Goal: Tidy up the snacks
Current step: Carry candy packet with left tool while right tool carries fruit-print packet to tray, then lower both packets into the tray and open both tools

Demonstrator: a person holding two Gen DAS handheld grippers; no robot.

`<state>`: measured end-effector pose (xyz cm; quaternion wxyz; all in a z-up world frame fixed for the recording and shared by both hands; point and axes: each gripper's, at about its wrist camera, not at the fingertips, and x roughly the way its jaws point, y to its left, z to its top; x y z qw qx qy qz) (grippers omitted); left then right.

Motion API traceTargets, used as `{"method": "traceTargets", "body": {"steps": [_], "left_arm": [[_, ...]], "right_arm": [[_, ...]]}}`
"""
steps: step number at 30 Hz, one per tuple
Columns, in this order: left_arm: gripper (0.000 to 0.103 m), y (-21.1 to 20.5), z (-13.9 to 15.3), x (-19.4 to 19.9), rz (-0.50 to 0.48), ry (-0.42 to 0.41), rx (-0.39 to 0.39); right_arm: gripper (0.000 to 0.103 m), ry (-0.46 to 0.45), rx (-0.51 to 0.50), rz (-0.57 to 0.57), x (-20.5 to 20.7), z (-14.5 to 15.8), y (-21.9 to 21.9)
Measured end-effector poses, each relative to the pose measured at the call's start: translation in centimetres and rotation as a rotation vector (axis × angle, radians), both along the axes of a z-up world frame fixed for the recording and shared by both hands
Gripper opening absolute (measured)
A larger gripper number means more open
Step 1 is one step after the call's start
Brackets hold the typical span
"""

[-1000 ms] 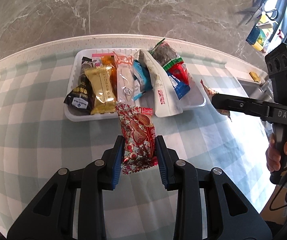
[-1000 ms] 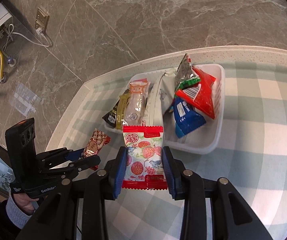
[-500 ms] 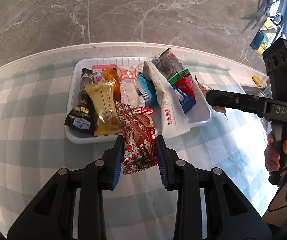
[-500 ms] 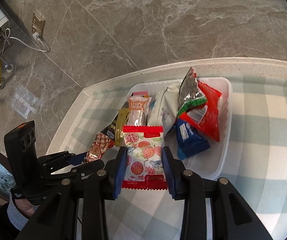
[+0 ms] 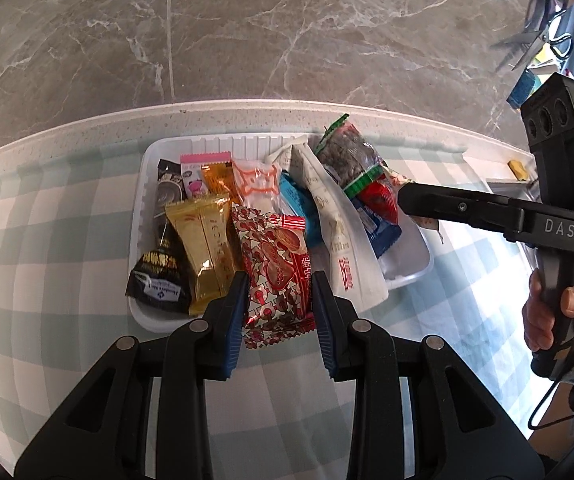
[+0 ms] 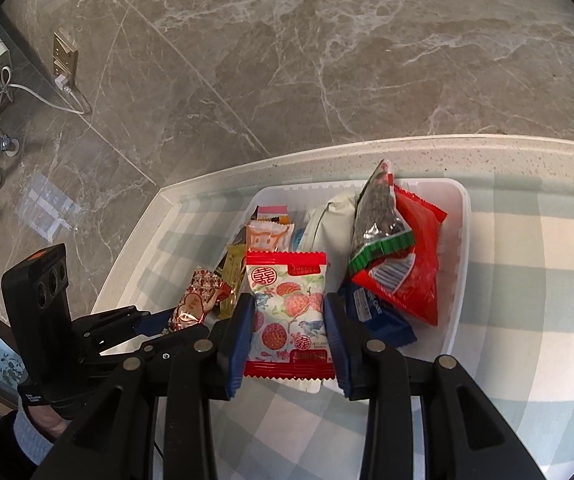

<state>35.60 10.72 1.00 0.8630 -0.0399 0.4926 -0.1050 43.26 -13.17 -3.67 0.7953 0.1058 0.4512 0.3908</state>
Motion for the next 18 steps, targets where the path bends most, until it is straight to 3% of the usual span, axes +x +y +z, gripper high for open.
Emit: {"method": "traceTargets", "body": {"steps": [18], "left_arm": [[0.029,-0.7,0.1,2.8,-0.007,-0.013,-0.007]], "right_arm": [[0.038,-0.010,-0.010,-0.006,2.7,-0.2,1.2]]}}
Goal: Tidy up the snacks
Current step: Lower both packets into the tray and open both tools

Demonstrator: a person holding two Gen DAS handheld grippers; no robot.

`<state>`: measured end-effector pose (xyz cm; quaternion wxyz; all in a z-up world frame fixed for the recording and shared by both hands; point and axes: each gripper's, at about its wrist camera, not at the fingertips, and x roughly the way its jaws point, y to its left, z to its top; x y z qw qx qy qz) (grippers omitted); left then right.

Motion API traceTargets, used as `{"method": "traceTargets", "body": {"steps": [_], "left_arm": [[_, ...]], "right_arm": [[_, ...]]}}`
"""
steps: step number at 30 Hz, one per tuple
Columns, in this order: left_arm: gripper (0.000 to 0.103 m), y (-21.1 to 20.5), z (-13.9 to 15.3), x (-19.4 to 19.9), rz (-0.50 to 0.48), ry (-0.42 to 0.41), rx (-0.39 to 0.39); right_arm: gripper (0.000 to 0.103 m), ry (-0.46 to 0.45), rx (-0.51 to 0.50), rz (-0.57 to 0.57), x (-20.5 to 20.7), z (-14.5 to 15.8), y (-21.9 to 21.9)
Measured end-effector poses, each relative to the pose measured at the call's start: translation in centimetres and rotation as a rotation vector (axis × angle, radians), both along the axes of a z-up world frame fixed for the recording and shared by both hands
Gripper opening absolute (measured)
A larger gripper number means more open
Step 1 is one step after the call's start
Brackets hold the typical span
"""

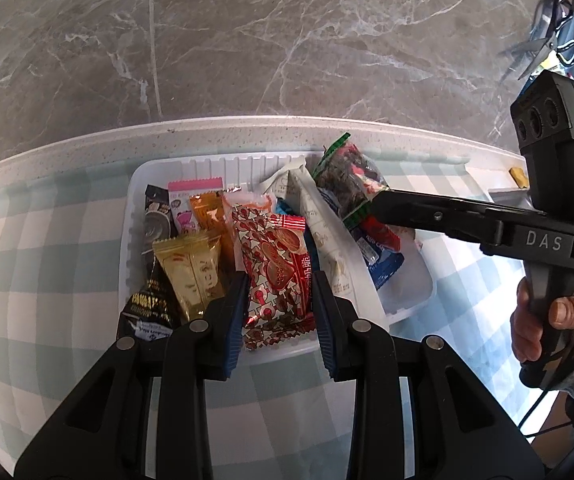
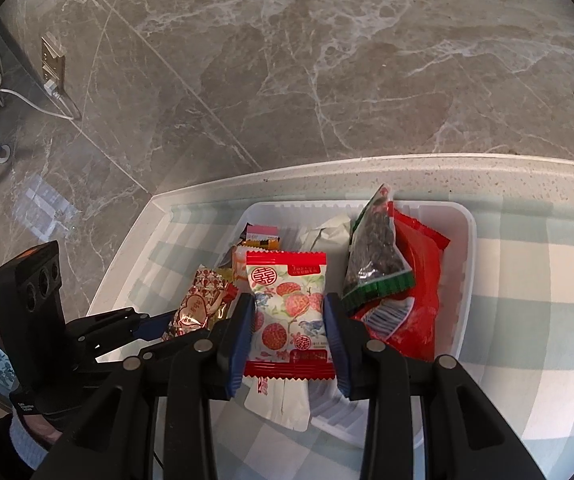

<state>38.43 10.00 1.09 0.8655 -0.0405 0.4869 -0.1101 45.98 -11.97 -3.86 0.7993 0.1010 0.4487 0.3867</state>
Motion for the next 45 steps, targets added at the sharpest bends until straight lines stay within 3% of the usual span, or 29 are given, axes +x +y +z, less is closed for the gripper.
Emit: {"method": "traceTargets", "body": {"steps": [33,35,38,45], "left_arm": [[0.030,-0.9,-1.2,2.6,0.023,0.013,0.016],[0.032,-0.9,-1.1,2.5,0.024,0.008,0.021],[0.044,-0.8,-0.9,2.5,0.029,-0.001,0.017],[0.046,-0.6,-0.2,2.2,0.045,-0.023,0.026]], "right_arm": [[0.038,-0.019,-0.022,-0.027,2.5,-0.6,0.6],[0.038,-0.019,-0.018,-0.028,2.4,-0.6,0.6],[0.040,-0.019,-0.013,-0.033,2.2,-0.6,0.3],[0.045,-0.016,0.004,-0.047,1.1,-0.3,-0.6]]}}
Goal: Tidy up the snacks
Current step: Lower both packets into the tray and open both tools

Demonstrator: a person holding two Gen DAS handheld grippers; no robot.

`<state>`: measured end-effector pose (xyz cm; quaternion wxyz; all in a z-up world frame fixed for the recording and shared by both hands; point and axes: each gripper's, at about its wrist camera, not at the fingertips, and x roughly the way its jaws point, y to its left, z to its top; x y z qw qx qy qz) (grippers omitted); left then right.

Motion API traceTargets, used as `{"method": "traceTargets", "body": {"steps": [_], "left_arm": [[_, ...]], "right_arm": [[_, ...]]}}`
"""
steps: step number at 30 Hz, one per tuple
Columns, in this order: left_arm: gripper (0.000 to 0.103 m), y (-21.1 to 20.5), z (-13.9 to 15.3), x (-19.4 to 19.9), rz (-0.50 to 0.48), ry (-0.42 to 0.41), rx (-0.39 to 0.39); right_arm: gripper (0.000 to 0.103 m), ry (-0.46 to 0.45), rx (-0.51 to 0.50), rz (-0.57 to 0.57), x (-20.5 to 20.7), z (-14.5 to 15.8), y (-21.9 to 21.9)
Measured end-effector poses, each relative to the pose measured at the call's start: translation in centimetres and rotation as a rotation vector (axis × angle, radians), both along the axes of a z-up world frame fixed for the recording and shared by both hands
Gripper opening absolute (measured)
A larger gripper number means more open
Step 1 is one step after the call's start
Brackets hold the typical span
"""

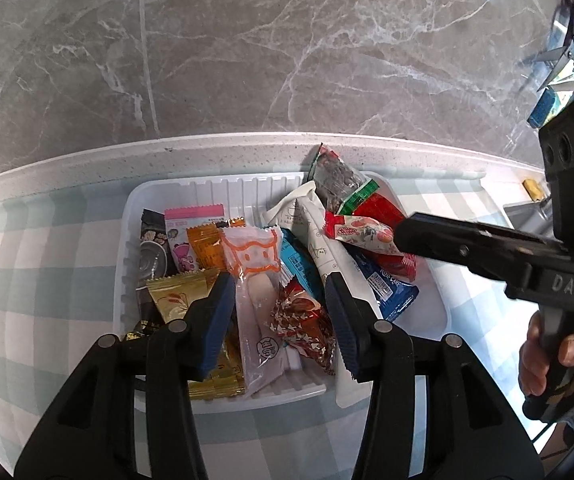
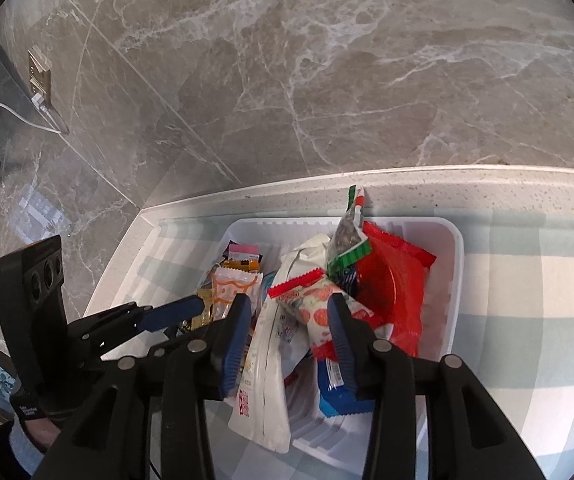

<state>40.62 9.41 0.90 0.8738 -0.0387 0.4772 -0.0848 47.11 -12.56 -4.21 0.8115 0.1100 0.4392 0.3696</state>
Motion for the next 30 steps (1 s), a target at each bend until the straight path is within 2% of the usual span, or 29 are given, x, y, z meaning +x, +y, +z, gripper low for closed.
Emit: {"method": "traceTargets", "body": {"steps": [10,16,17,18,22,27,30], "left_arm": [[0.047,0.4,1.6,-2.0,0.016,-0.024,0.025],[0.055,0.3,2.7,-4.0,0.023,-0.038,0.036],[0.062,0.2,2.8,-4.3,0.025,-0.039,0.043],[0.068,0.1,3.0,-4.8,0.025,-0.042,0.049],[0.069,-0.1,3.9,-6.3,0.031,-0.057,0.061],[0.072,-0.7,5.1,-8.6,0.031,-0.079,0.077],[0.072,-1.0,5.7,-9.8,0.030,-0.090,0.078]], "right_arm": [[0.051,-0.005,0.004,-0.021,-3.2,0.5,-1.8],[0.057,-0.007,0.017,-0.040,-5.7,1.0,-3.2],[0.058,-0.006,0.020,-0.041,-6.1,1.1,-3.4],[0.061,-0.007,0.021,-0.042,-6.5,1.1,-3.6],[0.066,-0.030,0.008,-0.047,-8.6,1.8,-4.4],[0.082,-0.053,0.020,-0.066,-11.1,2.6,-5.7],[0.087,-0.087,0.009,-0.073,-12.7,3.5,-6.4]]}}
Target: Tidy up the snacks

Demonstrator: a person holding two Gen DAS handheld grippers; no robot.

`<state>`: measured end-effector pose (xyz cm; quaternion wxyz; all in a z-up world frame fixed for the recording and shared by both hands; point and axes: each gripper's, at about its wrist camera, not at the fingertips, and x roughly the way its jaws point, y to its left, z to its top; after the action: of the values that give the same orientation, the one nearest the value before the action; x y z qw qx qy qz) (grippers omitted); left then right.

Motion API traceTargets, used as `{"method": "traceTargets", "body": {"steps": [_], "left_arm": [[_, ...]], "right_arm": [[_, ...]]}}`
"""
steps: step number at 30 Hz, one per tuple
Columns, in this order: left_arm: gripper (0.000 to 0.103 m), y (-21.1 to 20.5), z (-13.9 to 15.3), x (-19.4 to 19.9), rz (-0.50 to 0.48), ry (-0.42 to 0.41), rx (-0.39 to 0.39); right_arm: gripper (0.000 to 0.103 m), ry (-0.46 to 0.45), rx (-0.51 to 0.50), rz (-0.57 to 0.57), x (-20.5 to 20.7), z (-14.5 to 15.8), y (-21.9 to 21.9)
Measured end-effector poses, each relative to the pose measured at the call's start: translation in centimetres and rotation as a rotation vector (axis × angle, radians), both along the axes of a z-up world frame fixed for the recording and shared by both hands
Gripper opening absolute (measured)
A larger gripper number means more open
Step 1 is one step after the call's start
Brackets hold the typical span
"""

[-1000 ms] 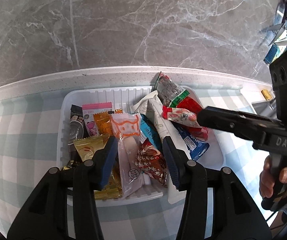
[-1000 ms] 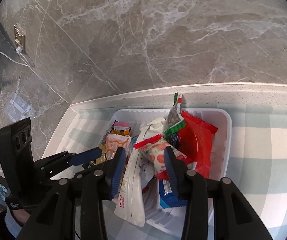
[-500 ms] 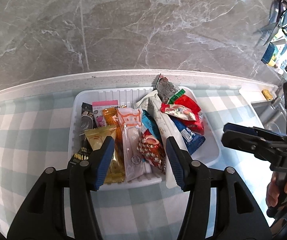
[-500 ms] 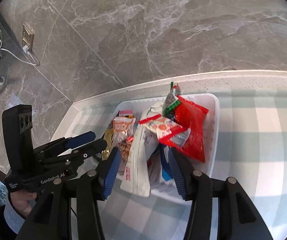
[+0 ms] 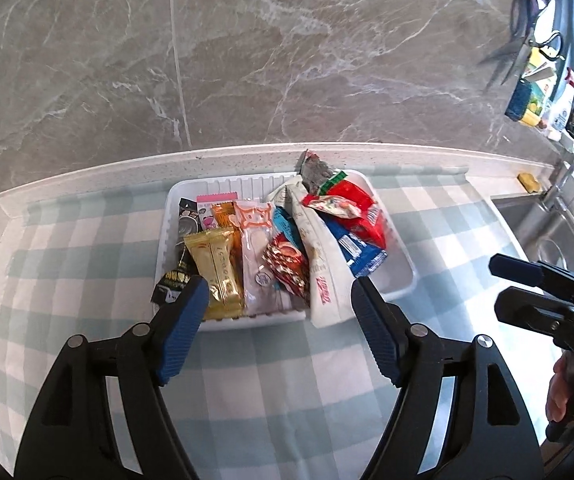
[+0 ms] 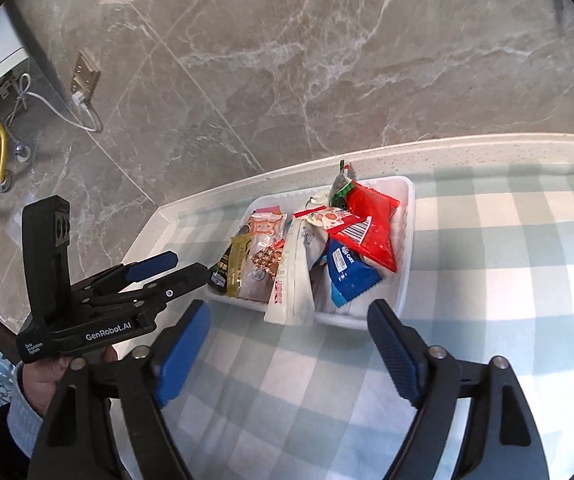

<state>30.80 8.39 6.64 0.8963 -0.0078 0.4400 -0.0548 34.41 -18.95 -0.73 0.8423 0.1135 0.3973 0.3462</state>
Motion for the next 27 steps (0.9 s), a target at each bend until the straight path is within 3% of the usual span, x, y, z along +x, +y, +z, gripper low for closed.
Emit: {"method": "traceTargets", "body": {"steps": [11,16,20,22,27], "left_arm": [[0.073,-1.2,3.9,-5.5,0.021,-0.104,0.017],[0.073,-1.5,7.7,-8.4,0.059,-0.236,0.046],[0.092,-1.8,10.8,-10.8,0.105,-0.350,0.109],[0.094,-2.0,12.2,-12.1,0.115,-0.402,0.126],[0.094,-2.9,13.9,-14.5,0.108,-0.443,0.170]], "right_arm": [[0.092,-0.117,-0.059,0.004,-6.1,2.1,-0.8],[0.092,-0.144,-0.054,0.008,-8.1,2.6,-1.4],[0.092,-0.169,-0.043,0.006,-9.5,3.2,-2.0],[0.092,-0.175,-0.033,0.004,-10.2,3.5,-2.4],[0.092,-0.179,-0.018,0.002,-11.3,3.4,-3.1]]}}
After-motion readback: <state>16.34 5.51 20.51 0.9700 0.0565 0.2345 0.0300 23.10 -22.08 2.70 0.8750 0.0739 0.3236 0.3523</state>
